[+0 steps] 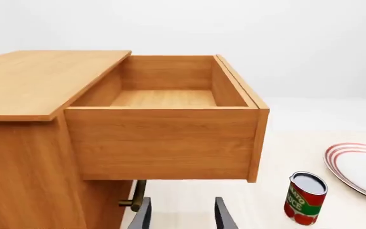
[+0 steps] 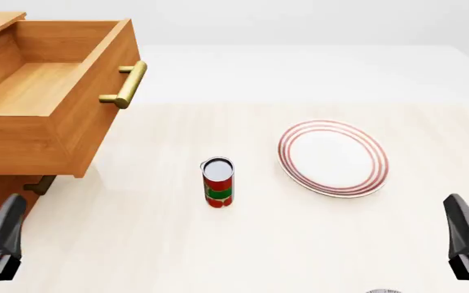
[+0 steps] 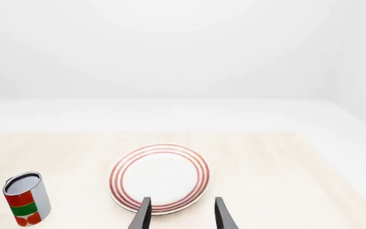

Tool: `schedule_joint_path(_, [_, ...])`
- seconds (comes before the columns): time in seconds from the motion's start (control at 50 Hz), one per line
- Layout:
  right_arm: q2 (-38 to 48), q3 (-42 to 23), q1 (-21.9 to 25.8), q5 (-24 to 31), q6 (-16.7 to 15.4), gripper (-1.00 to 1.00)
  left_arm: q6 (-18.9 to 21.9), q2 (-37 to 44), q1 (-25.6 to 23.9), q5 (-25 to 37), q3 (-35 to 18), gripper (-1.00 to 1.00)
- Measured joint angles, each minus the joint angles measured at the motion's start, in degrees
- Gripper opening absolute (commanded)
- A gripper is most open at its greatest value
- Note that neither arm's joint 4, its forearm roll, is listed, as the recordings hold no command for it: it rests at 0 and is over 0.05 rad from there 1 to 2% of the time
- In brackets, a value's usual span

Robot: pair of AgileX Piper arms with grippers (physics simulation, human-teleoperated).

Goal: Put the bowl in the top drawer of the cabinet.

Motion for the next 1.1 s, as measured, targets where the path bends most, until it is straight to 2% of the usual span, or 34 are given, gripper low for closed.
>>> schedule_joint_path(0.28, [0.0, -0.2, 0.0, 0.2, -0.2, 1.0, -0.2, 0.0, -1.6, 1.0, -0.6, 1.0])
schedule_joint_path(0.48, [0.0, -0.2, 0.0, 0.2, -0.2, 1.0, 1.2, -0.1, -5.1, 0.4, -1.4, 1.0])
schedule_joint_path(0.92, [0.0, -0.2, 0.0, 0.1, -0.2, 1.0, 3.6, 0.2, -18.0, 9.0, -8.8, 1.0])
schedule_joint_path(1.1, [0.0, -0.2, 0.0, 0.2, -0.2, 1.0, 4.1, 2.6, -22.6, 9.6, -10.4, 1.0])
